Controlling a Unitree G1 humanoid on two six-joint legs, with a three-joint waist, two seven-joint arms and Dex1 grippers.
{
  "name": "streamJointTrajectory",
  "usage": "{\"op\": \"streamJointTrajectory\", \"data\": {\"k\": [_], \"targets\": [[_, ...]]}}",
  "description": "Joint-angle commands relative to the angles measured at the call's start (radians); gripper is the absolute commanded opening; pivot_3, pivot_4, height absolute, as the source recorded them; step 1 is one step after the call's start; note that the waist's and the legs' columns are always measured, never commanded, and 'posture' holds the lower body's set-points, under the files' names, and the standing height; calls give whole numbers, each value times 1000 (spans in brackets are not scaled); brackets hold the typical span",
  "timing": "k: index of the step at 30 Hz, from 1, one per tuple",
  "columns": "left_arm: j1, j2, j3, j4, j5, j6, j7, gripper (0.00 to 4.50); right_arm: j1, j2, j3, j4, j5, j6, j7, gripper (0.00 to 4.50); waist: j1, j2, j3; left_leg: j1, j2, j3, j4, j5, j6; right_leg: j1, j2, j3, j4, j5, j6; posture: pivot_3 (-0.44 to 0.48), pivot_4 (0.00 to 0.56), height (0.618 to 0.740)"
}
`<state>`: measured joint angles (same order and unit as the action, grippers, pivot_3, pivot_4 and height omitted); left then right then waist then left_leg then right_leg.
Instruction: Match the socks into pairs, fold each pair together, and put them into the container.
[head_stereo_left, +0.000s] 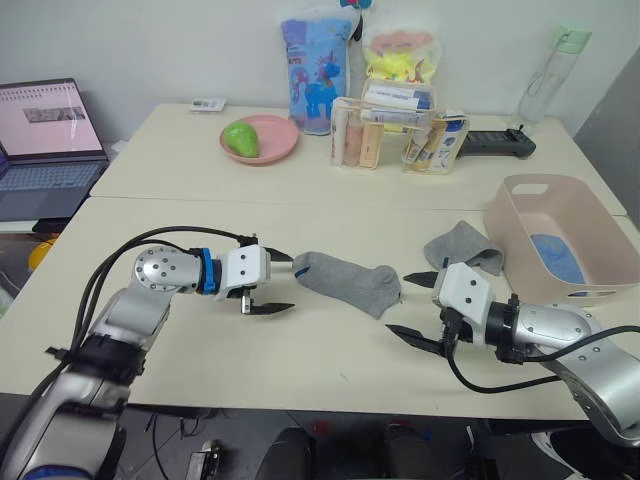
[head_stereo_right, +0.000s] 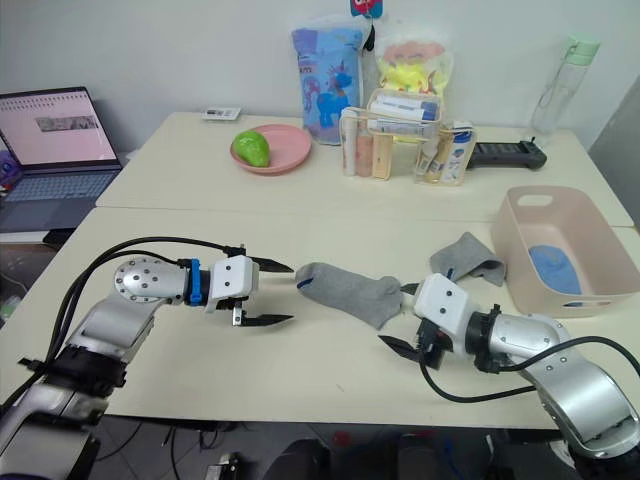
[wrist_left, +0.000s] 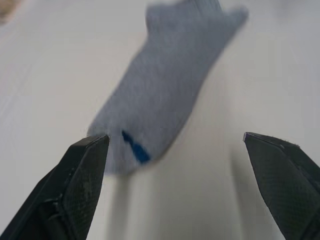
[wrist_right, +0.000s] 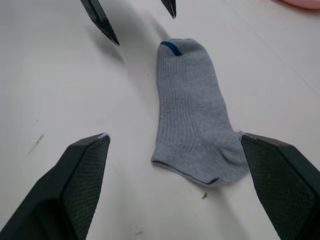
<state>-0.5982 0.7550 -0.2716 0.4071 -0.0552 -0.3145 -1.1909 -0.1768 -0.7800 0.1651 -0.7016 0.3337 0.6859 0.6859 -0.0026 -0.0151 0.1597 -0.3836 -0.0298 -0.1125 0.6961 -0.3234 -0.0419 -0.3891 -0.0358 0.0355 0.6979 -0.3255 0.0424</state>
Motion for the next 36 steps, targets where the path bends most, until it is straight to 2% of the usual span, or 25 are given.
{"op": "streamJointTrajectory", "data": {"k": [1,3,7,12,15,19,22,27,29,30,35,36], "targets": [[-112,-61,-44,218,124,-217,42,4297,-38,23,50,4,-51,6,-32,4500,1,0,0,0,0,0,0,0,0,0,0,-1,0,0,0,0,150,703],[-165,-88,-67,332,185,-283,73,3908,-42,32,62,10,-67,3,-37,4500,-1,0,0,0,0,0,0,0,0,0,0,-2,0,0,0,0,150,703],[-221,-112,-87,463,236,-387,85,2655,-41,44,88,25,-98,-21,-33,4500,-7,0,0,1,0,0,0,0,1,0,0,-2,1,0,0,0,150,703],[-237,-122,-78,505,210,-427,13,1023,-63,86,220,162,-233,-150,-30,4500,-24,-1,-1,2,0,0,1,-1,3,0,0,-2,4,0,0,0,150,703],[-231,-118,-61,488,183,-413,-20,50,-82,114,232,222,-254,-206,-11,4500,-26,-1,-1,2,-1,0,1,-1,3,0,1,-2,5,0,1,0,150,703],[-210,-107,-56,455,169,-405,-48,18,-121,137,255,344,-288,-257,26,4500,-31,-1,-1,2,-1,0,1,-1,2,-1,1,-2,6,0,1,0,150,703],[-189,-106,-51,422,158,-391,-57,0,-166,161,243,428,-280,-247,58,3890,-31,-1,-1,2,0,0,1,0,1,-1,1,-2,6,0,1,0,150,703],[-166,-103,-47,384,158,-372,-69,0,-202,174,227,479,-276,-241,99,2150,-32,-1,-1,2,0,0,1,0,0,-2,1,-2,7,0,1,0,150,703],[-152,-99,-47,359,142,-350,-93,0,-207,175,220,488,-269,-242,111,1707,-32,-1,-1,2,0,0,1,0,0,-2,1,-2,7,0,1,0,150,703],[-139,-93,-45,330,120,-313,-126,0,-205,173,214,480,-262,-236,117,1597,-32,-1,-1,2,0,0,1,0,0,-2,1,-1,7,0,1,0,150,703],[-13,-9,-18,6,-64,30,-309,0,-162,162,149,337,-163,-120,148,15,-39,0,-1,1,0,1,1,0,0,-5,1,0,8,0,1,0,150,703],[10,9,-14,-53,-86,87,-325,0,-153,158,139,310,-148,-98,152,15,-41,0,-1,0,0,1,1,0,0,-6,1,0,9,0,1,0,150,703]]}}
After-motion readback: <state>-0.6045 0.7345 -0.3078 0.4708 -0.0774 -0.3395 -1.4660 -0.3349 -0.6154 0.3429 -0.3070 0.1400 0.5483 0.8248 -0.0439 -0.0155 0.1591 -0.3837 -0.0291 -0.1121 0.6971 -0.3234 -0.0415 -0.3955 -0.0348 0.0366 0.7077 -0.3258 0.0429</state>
